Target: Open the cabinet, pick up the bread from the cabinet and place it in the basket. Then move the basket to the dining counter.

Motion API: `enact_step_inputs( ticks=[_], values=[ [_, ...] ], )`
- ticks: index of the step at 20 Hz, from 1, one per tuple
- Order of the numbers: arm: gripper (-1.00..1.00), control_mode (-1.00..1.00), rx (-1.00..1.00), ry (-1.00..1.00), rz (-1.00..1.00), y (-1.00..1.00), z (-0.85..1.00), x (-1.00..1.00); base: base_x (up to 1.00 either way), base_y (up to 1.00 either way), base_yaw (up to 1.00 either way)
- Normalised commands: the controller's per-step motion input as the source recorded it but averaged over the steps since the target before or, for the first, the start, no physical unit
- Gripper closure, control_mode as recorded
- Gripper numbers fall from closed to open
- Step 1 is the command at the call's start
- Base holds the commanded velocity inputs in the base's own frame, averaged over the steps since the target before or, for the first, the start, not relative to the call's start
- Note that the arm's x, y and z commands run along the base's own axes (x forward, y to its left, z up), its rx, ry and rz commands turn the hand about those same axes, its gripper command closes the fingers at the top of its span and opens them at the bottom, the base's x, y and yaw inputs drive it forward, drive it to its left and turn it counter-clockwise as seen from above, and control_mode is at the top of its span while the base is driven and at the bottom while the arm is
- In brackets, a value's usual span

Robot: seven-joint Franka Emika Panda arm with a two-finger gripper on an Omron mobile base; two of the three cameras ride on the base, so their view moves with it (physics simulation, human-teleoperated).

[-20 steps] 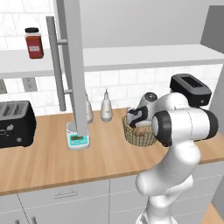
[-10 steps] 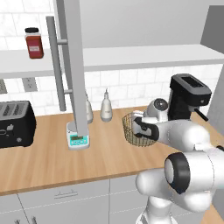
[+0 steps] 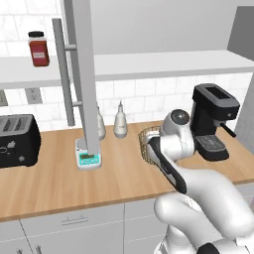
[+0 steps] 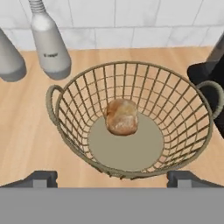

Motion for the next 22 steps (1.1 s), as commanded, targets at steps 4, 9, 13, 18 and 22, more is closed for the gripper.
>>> enact_step_inputs(
  ticks=[4,9,13,18,22],
  values=[
    [-1.00,-1.00,-0.26,0.12,0.37,0.31,-0.04,0.00,0.00,0.00,0.00],
    [-1.00,-1.00,-0.22,0.11,0.34,0.16,-0.04,0.25,0.00,0.00,0.00],
    [-1.00,-1.00,-0.24,0.13,0.30,0.08,-0.32,0.20,0.00,0.00,0.00],
    [-1.00,-1.00,-0.24,0.11,0.18,0.09,-0.52,0.32,0.00,0.00,0.00],
    [-1.00,-1.00,-0.20,0.09,0.12,-0.06,-0.48,0.15,0.00,0.00,0.00]
  ],
)
